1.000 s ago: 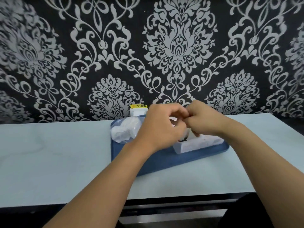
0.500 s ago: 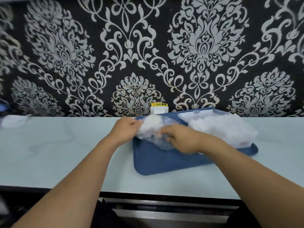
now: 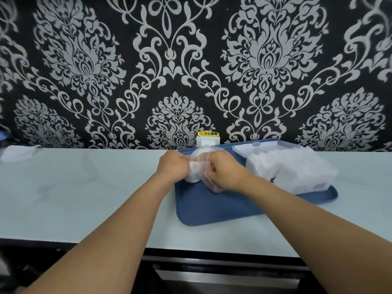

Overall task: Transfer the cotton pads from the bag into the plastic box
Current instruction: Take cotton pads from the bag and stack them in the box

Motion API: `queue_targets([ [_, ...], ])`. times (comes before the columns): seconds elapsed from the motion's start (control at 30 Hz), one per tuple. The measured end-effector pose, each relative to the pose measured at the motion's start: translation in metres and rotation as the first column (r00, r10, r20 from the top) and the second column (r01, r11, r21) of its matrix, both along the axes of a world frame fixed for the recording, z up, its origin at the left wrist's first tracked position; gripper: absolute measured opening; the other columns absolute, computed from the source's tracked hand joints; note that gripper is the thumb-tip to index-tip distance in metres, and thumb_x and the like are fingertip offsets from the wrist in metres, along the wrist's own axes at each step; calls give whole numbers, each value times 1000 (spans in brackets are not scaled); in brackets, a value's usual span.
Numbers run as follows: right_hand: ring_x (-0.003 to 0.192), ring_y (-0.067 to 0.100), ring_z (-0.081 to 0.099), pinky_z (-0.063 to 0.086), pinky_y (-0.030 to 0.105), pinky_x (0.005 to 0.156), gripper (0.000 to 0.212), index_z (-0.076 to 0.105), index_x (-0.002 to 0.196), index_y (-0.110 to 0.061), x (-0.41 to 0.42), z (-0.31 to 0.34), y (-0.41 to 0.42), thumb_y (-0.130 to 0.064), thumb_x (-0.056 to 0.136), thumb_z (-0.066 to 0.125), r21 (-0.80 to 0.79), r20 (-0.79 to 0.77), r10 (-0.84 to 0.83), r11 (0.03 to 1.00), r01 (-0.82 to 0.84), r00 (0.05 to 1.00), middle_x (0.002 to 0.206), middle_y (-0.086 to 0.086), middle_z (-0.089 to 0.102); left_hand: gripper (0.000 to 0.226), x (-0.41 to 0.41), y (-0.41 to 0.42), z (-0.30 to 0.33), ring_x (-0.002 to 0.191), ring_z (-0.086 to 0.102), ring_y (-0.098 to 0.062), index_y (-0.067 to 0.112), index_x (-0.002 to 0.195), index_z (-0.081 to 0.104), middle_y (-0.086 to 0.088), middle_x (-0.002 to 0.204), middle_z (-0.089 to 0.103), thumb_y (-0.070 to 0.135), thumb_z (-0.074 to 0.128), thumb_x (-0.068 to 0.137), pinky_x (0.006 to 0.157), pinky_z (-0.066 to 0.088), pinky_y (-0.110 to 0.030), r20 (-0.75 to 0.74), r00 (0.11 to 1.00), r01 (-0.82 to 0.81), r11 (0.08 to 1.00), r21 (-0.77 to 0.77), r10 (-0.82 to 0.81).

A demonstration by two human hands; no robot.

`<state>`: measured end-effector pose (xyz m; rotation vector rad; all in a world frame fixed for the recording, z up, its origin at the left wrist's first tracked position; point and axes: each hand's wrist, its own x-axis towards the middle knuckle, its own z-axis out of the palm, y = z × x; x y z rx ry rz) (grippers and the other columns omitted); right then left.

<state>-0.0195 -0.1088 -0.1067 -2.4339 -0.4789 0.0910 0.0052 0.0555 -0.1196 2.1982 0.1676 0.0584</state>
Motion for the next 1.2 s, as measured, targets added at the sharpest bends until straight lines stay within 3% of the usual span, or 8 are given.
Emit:
queue_targets([
  [0.2, 69, 20, 57, 50, 29, 61, 30, 58, 67, -21, 4, -22, 13, -51, 72, 60, -91, 262, -67, 991, 93, 963, 71, -5, 59, 42, 2, -16, 1, 69, 58, -35, 16, 52, 49, -9, 67, 58, 19, 56, 94, 70, 53, -39, 73, 997, -35, 992, 118, 27],
  [0.37, 78, 25, 65, 57, 38, 72, 16, 66, 71, -14, 2, -17, 12, -28, 79, 67, 82, 238, -167, 985, 151, 957, 81, 1, 70, 31, 8, -11, -1, 76, 62, -37, 8, 62, 53, -24, 94, 70, 11, 51, 93, 63, 45, -35, 76, 990, -127, 983, 134, 118],
  [0.63, 70, 13, 45, 40, 35, 64, 41, 38, 51, -25, -45, 12, -17, -27, 74, 72, 206, 380, -120, 978, 43, 917, 66, -11, 42, 25, 17, 1, -10, 76, 65, -32, 1, 72, 70, -17, 80, 71, 14, 62, 91, 67, 54, -38, 13, 986, -165, 986, 15, 164],
  [0.8, 55, 9, 44, 35, 26, 55, 36, 62, 68, -1, -73, 45, -69, -28, 86, 77, 328, 105, -138, 940, 97, 985, 60, 4, 54, 26, 20, 5, -6, 77, 67, -31, 1, 72, 71, -14, 76, 71, 20, 64, 88, 76, 58, -38, 5, 992, -124, 992, 18, 124],
  [0.9, 70, 13, 62, 50, 30, 67, 19, 74, 93, -5, -72, 59, -113, -24, 92, 70, 673, -204, -275, 658, 339, 940, 80, 9, 74, 42, 12, 3, 6, 81, 66, -32, 5, 75, 68, -11, 80, 69, 39, 54, 95, 74, 52, -34, -3, 998, -66, 972, 224, 68],
  [1.0, 70, 9, 63, 54, 21, 61, 6, 71, 95, -11, -66, 61, -141, -17, 93, 68, 724, -418, -283, 470, 505, 863, 76, -2, 72, 39, -7, -14, 31, 86, 65, -29, 10, 83, 63, -7, 89, 69, 43, 47, 98, 75, 51, -37, 223, 975, -111, 906, 407, 20],
  [1.1, 74, 15, 67, 56, 24, 59, 7, 67, 95, -10, -63, 60, -150, -7, 88, 66, 691, -530, -267, 414, 592, 805, 80, 4, 72, 18, -37, -50, 63, 96, 62, -15, 17, 99, 66, 4, 101, 66, 30, 53, 97, 85, 51, -32, 621, 781, -51, 985, 164, -63],
  [1.2, 72, 18, 67, 54, 24, 58, 6, 67, 91, -9, -62, 63, -152, -7, 86, 64, 687, -508, -277, 440, 578, 815, 80, 6, 71, 7, -72, -100, 80, 81, 64, -8, 16, 96, 68, 8, 89, 69, 19, 62, 93, 74, 55, -21, 669, 714, 264, 964, 17, -207],
])
